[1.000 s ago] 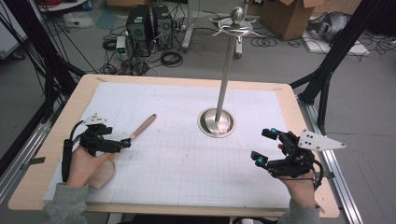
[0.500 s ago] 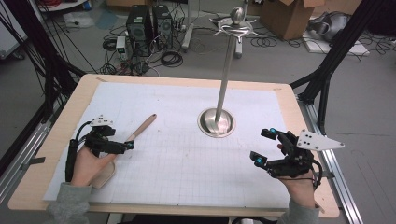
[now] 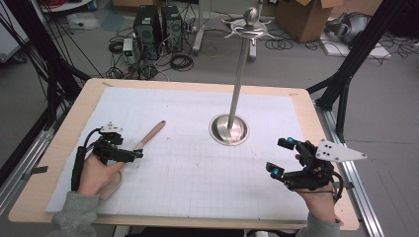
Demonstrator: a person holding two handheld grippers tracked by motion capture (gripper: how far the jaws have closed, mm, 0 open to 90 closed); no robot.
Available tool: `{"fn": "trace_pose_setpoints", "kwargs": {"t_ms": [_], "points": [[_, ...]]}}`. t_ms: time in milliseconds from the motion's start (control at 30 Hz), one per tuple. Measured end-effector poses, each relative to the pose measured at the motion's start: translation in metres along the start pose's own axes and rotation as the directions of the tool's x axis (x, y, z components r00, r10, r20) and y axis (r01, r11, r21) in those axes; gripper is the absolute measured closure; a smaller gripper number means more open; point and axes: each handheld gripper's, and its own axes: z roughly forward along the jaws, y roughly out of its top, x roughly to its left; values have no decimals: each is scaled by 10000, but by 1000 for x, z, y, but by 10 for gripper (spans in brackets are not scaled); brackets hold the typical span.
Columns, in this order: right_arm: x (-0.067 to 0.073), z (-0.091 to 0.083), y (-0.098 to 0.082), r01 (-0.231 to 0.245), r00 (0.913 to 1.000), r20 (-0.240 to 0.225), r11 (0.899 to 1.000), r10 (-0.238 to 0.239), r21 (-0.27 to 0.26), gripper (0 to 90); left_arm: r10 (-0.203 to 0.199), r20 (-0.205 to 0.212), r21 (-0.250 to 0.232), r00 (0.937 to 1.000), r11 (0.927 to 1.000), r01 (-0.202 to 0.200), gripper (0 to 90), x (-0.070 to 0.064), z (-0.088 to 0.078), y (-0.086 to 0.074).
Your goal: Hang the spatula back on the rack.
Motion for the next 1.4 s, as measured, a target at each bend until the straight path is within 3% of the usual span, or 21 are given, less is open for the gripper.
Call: {"fn": "trace_pose_setpoints", "kwargs": {"t_ms": [333, 500, 1033, 1400], "points": [[1, 0, -1, 6, 10000, -31, 9999, -6, 101, 113, 280, -350, 530, 9990, 9983, -261, 173, -4, 5, 0], [2, 1, -1, 34, 10000, -51, 9998, -33, 190, 113, 457, -590, 458, 9972, 9980, -430, 270, -6, 5, 0], [6, -4, -4, 60, 9998, 163, 9991, -67, 428, 113, 564, -818, 1054, 9951, 9933, -476, 441, -11, 16, 3], [7, -5, -5, 55, 9998, 169, 9983, -65, 579, 116, 734, -726, 1256, 9947, 9900, -639, 577, -13, 14, 3]]}}
